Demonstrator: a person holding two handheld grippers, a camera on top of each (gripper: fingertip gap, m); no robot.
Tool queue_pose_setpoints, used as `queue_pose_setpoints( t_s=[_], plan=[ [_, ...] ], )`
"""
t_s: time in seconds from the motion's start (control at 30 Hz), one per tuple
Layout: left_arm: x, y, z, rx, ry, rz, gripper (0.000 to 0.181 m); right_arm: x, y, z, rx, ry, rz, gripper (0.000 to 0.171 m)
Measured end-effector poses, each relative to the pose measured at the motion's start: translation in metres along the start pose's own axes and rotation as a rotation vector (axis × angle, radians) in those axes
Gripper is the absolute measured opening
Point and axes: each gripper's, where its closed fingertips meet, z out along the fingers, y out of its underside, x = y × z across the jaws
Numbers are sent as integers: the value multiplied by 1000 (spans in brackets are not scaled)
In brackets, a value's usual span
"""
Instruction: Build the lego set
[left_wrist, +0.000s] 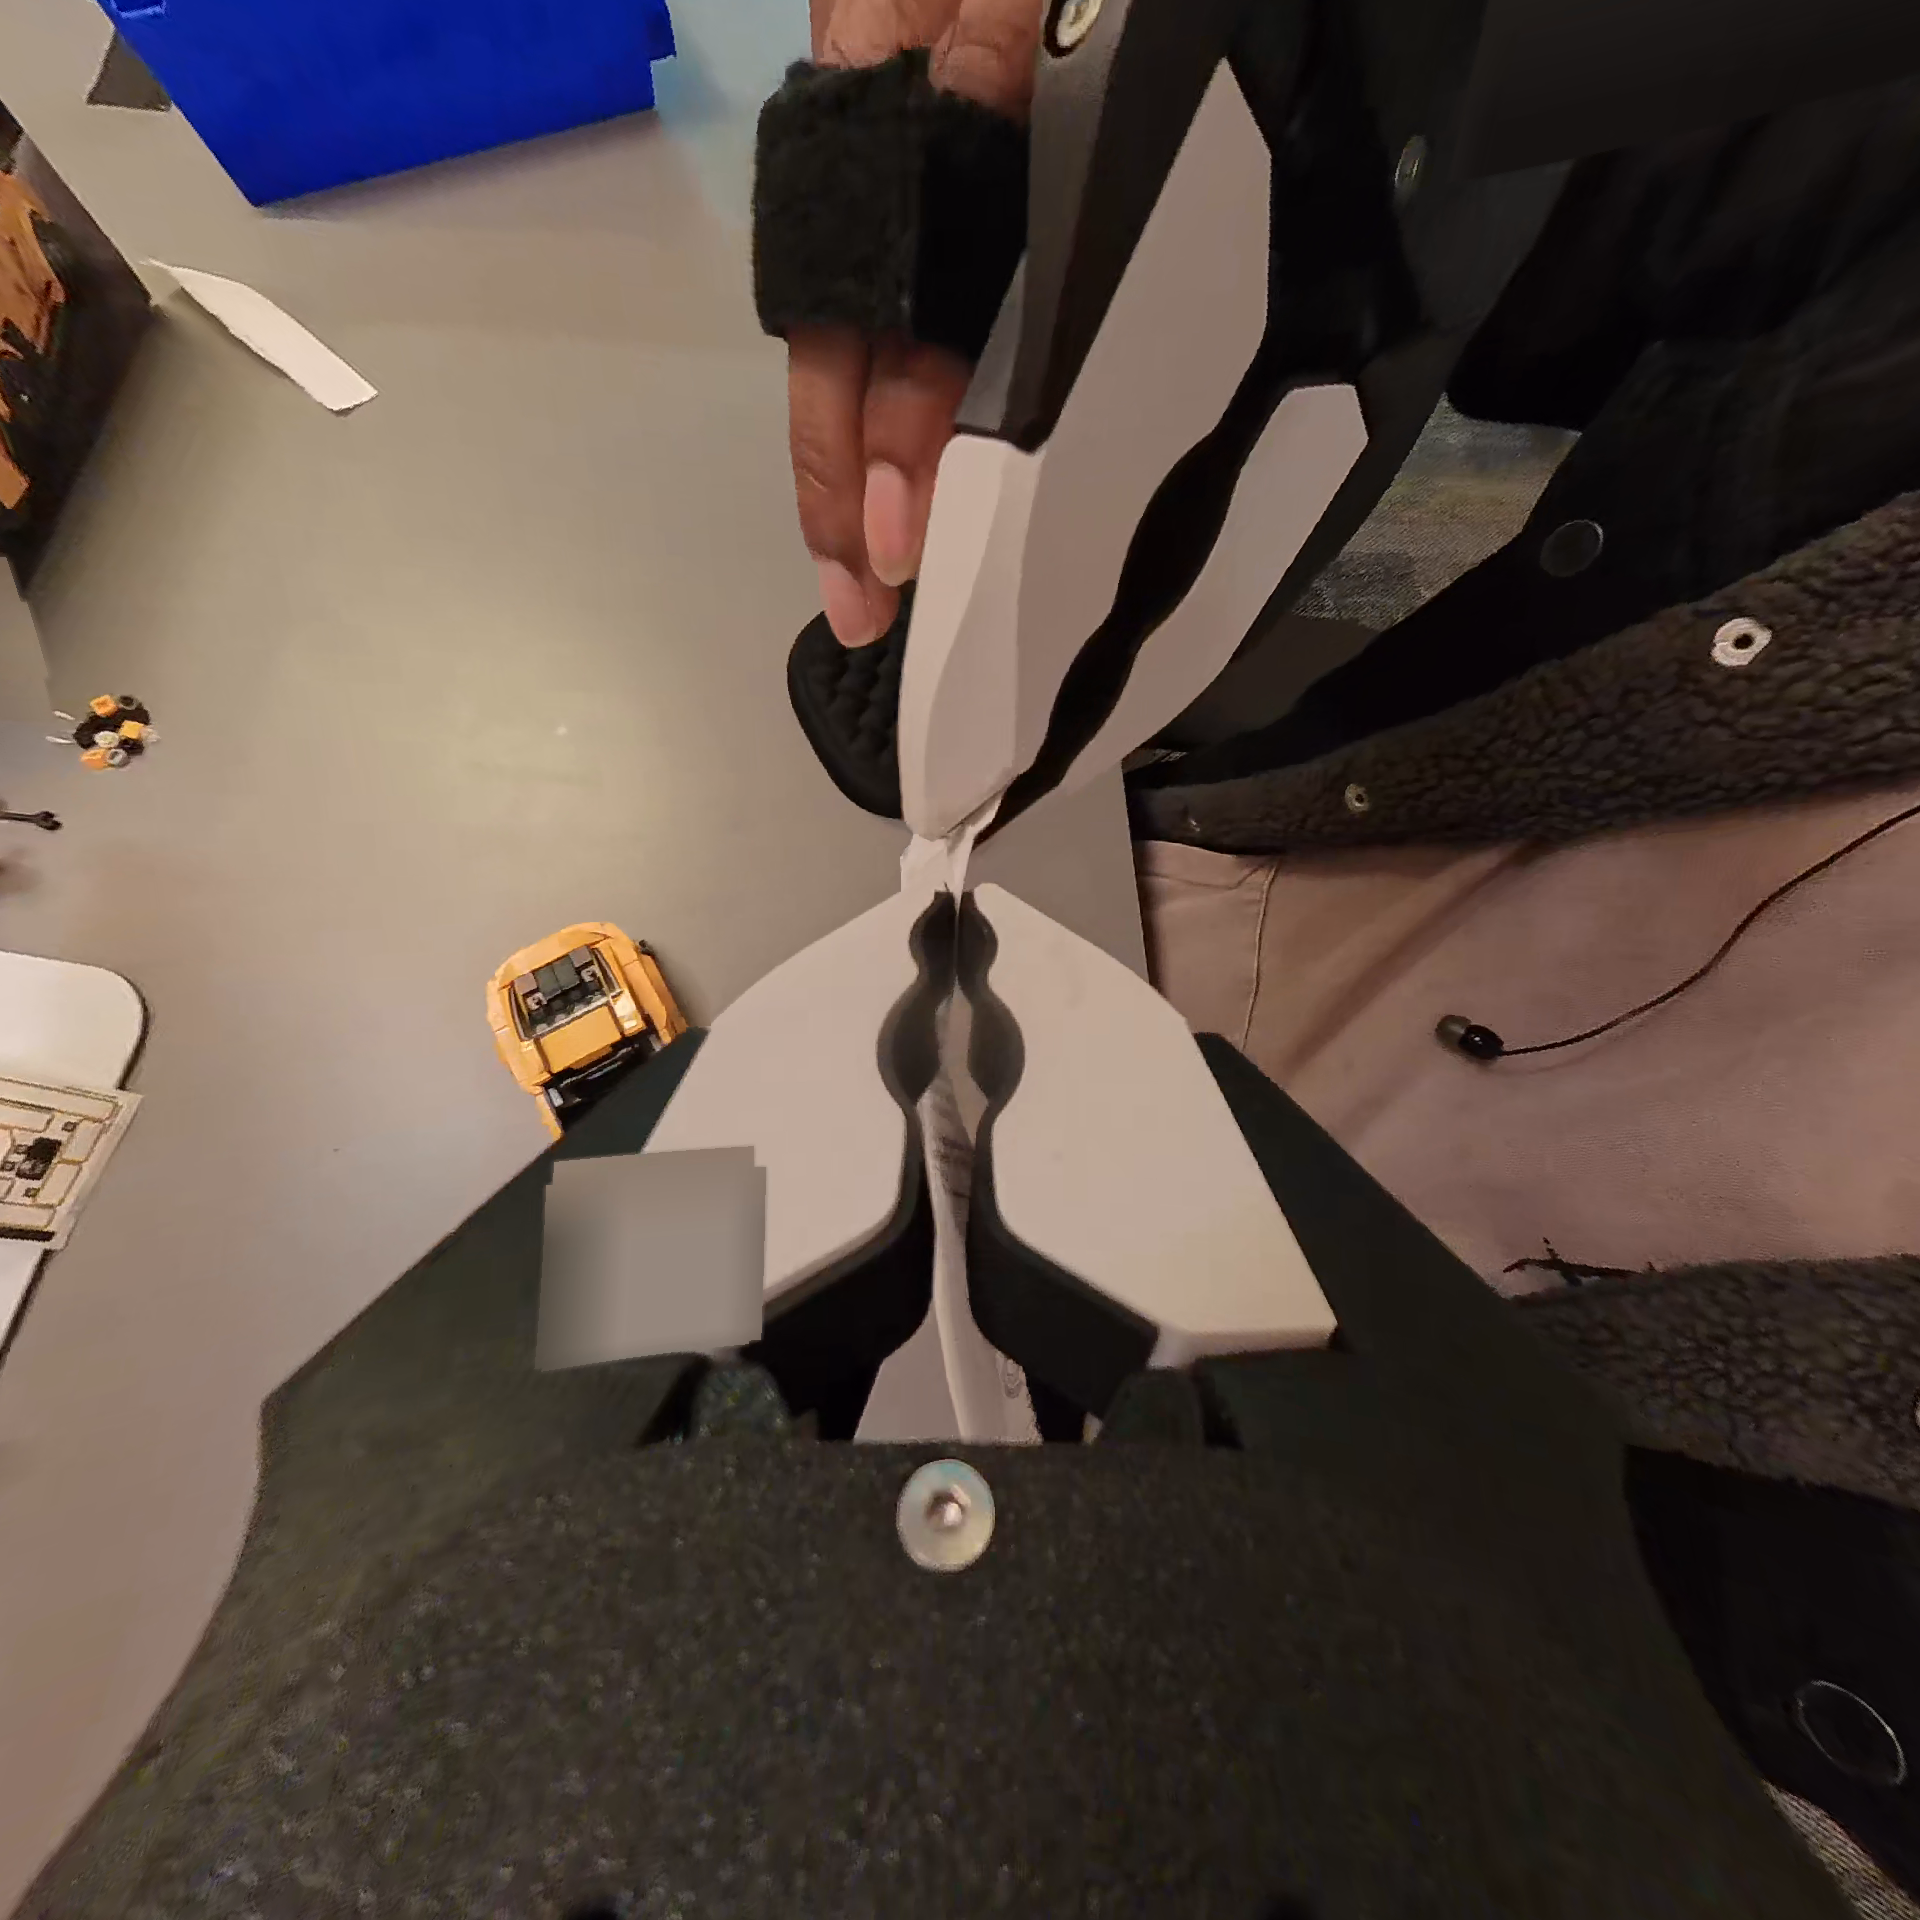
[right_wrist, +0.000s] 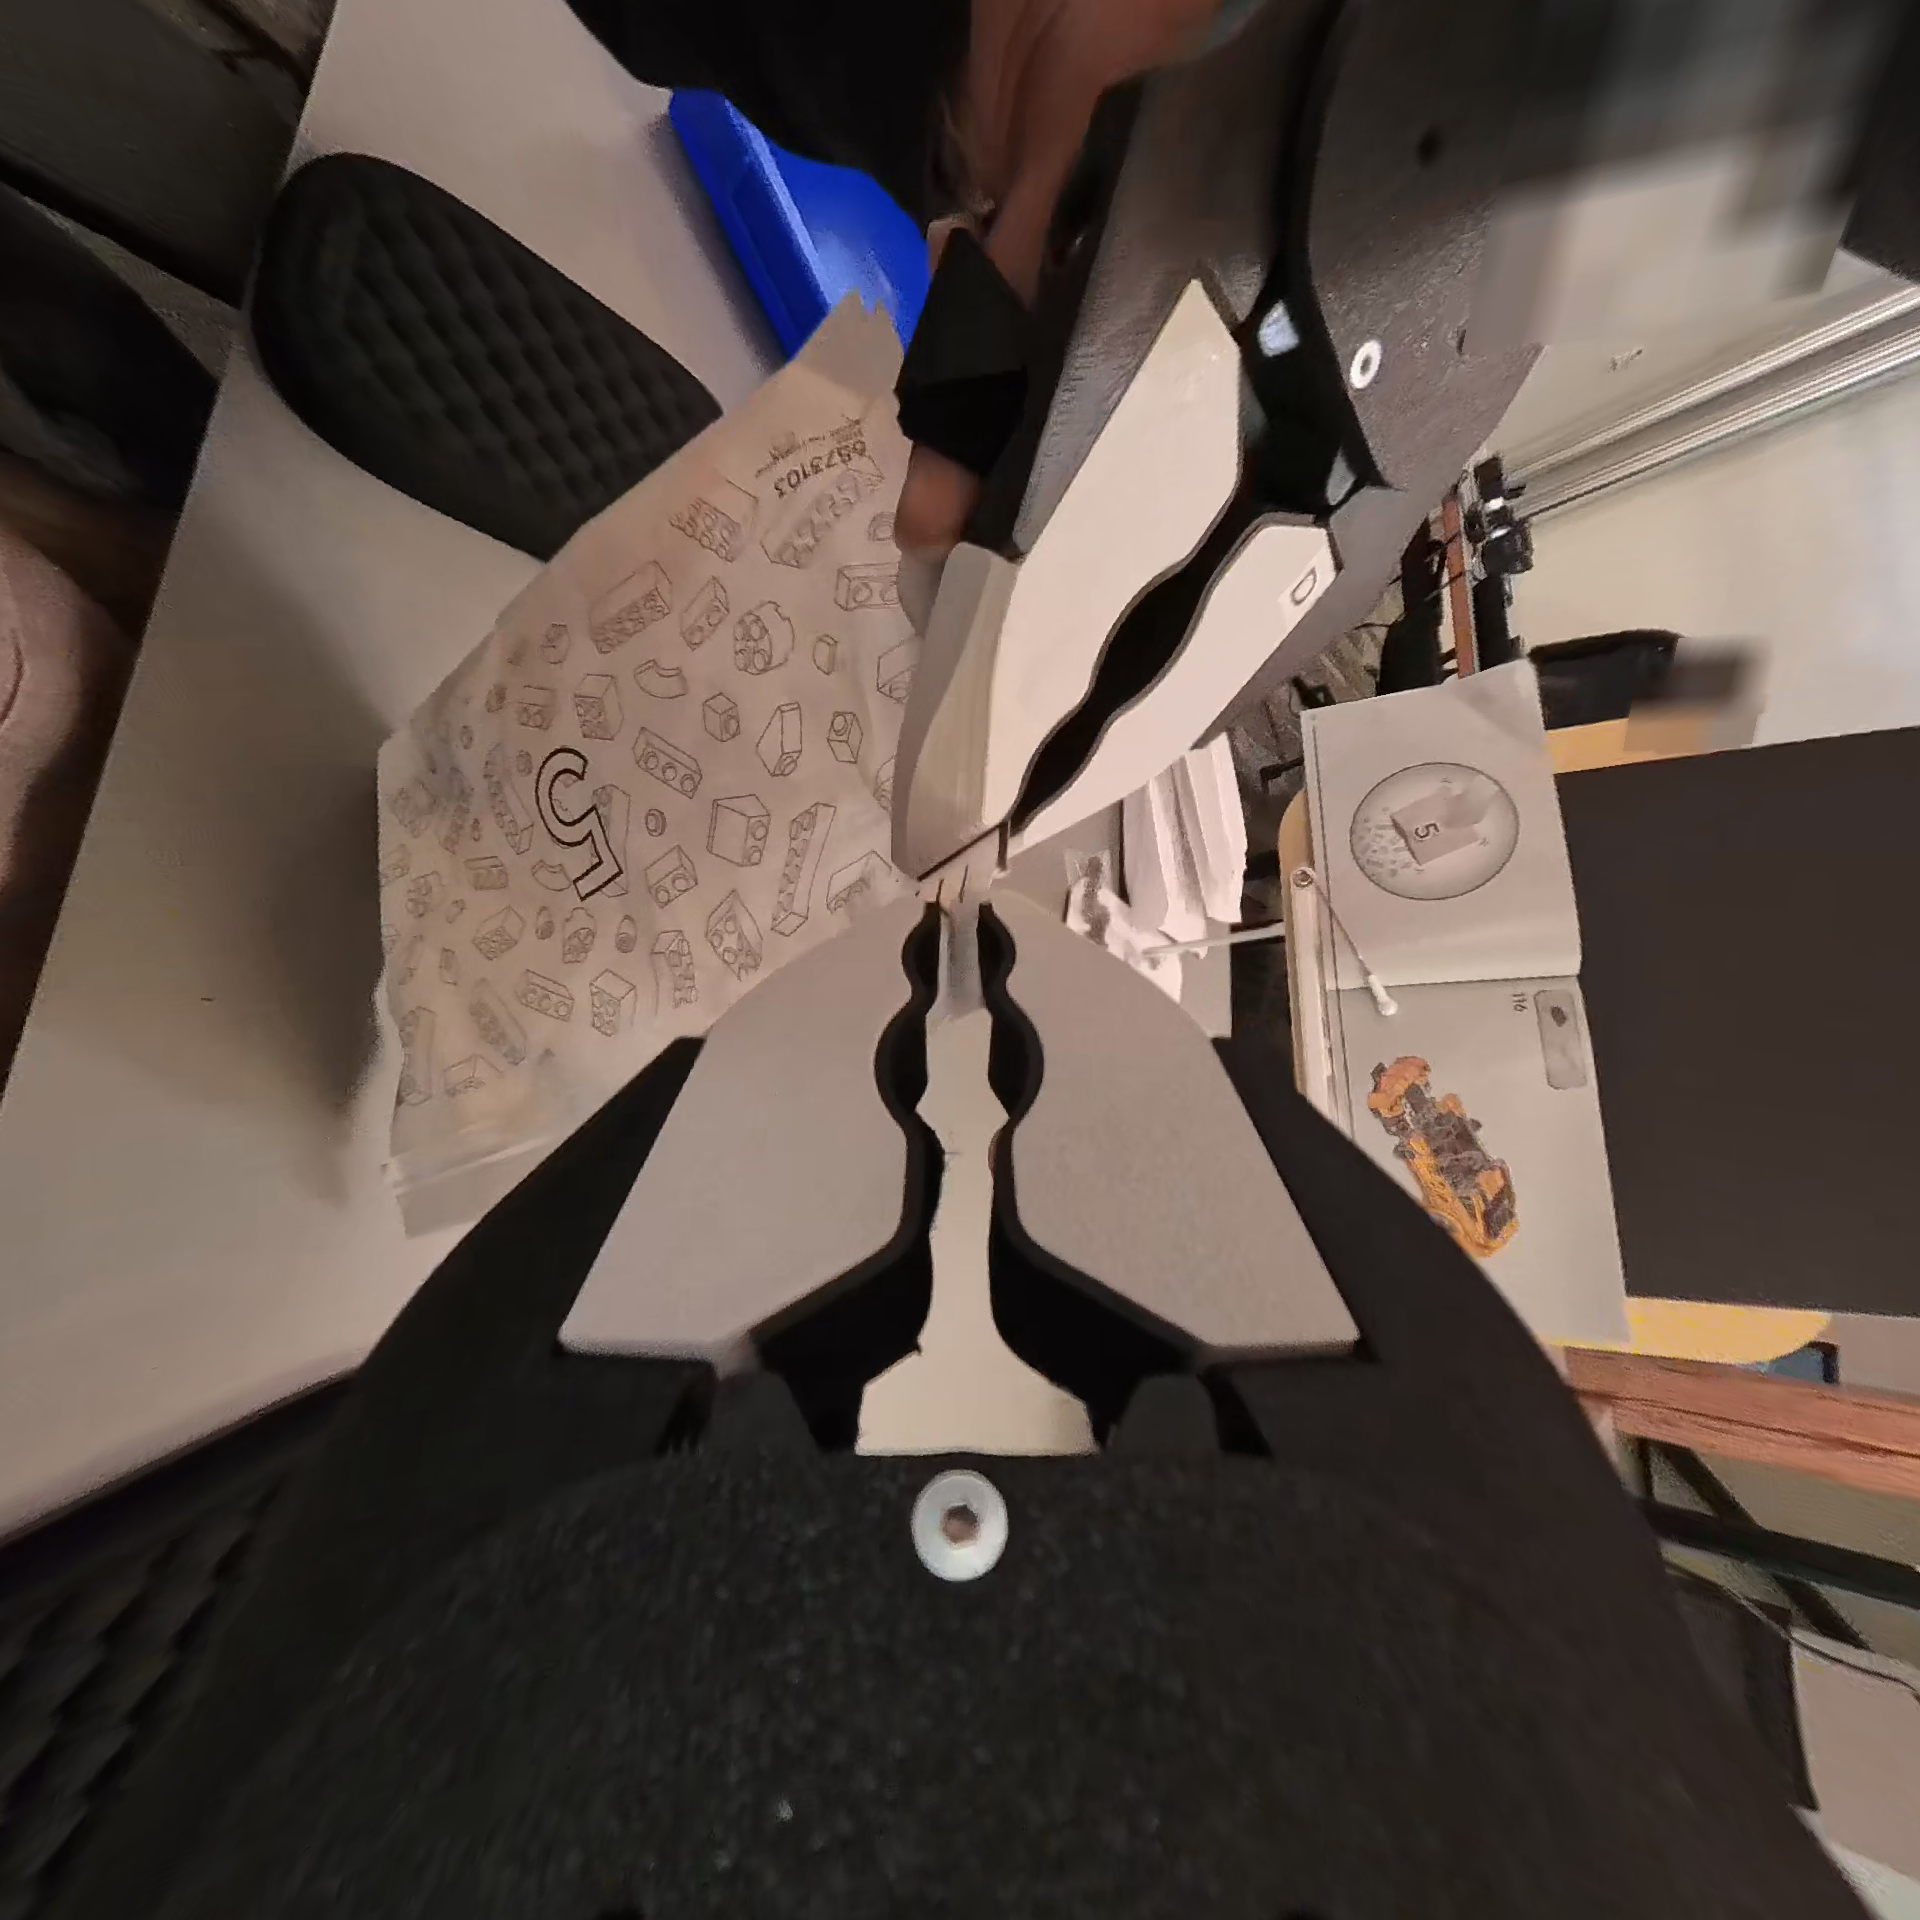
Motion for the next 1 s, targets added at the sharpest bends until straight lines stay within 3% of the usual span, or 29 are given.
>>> queue_pose_setpoints(
  t_s=[0.37, 0.67, 0.9, 1.0],
  plan=[
    [-5, -4, 2, 8, -102, 120, 1, 4, -1, 2, -23, 71, -113, 0],
    [30, -2, -2, 68, 243, -13, 1, -15, -24, -10, 23, 172, -348, 0],
    [38, -1, 3, 61, 349, -19, 2, -24, -25, -15, -57, 245, -551, 0],
    [17, 1, -9, 97, 325, -85, 1, -57, -22, -12, -50, 111, -580, 1]
  ],
)
